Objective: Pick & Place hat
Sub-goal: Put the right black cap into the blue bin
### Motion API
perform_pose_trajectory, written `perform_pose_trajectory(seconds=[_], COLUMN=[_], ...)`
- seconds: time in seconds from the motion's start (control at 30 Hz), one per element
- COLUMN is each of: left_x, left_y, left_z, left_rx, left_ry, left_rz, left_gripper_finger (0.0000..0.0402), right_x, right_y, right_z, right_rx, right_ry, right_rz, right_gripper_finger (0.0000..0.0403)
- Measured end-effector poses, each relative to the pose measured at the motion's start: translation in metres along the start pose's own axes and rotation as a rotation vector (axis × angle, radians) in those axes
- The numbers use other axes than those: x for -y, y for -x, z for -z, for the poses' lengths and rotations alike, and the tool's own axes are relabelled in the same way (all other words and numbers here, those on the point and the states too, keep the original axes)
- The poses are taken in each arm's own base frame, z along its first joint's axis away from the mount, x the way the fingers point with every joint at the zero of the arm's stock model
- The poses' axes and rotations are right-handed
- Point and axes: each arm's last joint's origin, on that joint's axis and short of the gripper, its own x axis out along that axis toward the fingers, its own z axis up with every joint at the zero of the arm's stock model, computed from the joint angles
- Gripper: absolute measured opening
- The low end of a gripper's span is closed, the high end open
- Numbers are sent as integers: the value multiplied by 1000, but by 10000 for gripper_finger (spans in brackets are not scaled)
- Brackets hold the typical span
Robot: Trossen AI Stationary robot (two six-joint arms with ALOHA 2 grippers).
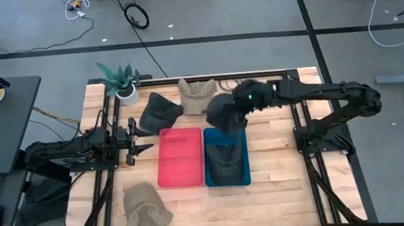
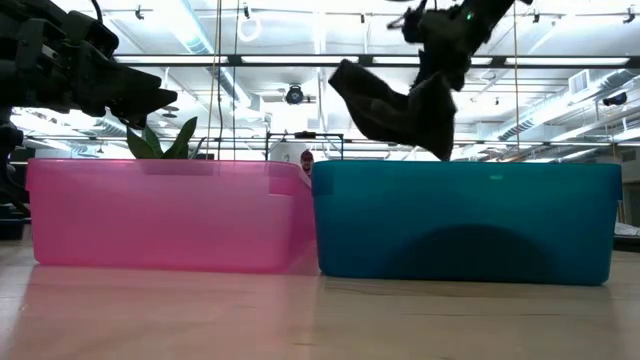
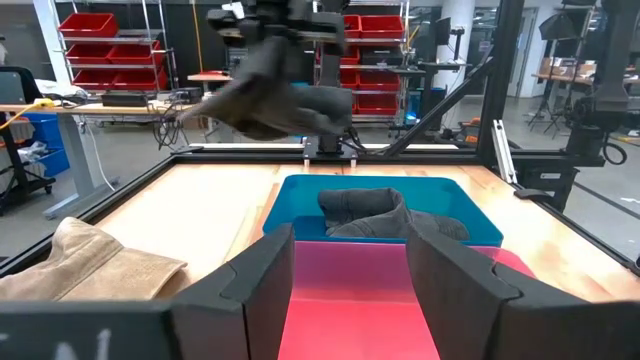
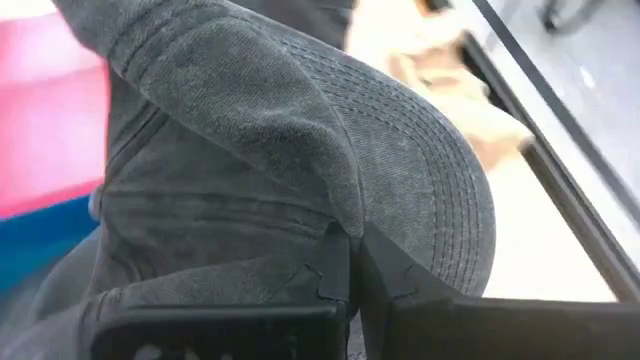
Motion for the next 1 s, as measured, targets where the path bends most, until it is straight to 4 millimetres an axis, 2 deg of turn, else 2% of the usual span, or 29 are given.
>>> perform_pose_trajectory(seconds=[0.1,0.27,0.5,0.7,1.0], left_x=[0,0,0,0,0], left_y=[0,0,0,0,0], left_z=[0,0,0,0,0], left_rx=[0,0,0,0,-1], left_ry=[0,0,0,0,0], left_rz=[-1,0,0,0,0], left_gripper_finger=[197,197,197,197,197], right_x=[-23,-54,-80,-91,-106], right_y=[3,11,11,-8,-53], right_z=[3,8,16,21,32], right_rx=[5,24,21,-40,-178], right_ry=[112,187,320,356,364], right_rz=[-56,-125,-147,-133,-148], right_gripper_finger=[0,0,0,0,0])
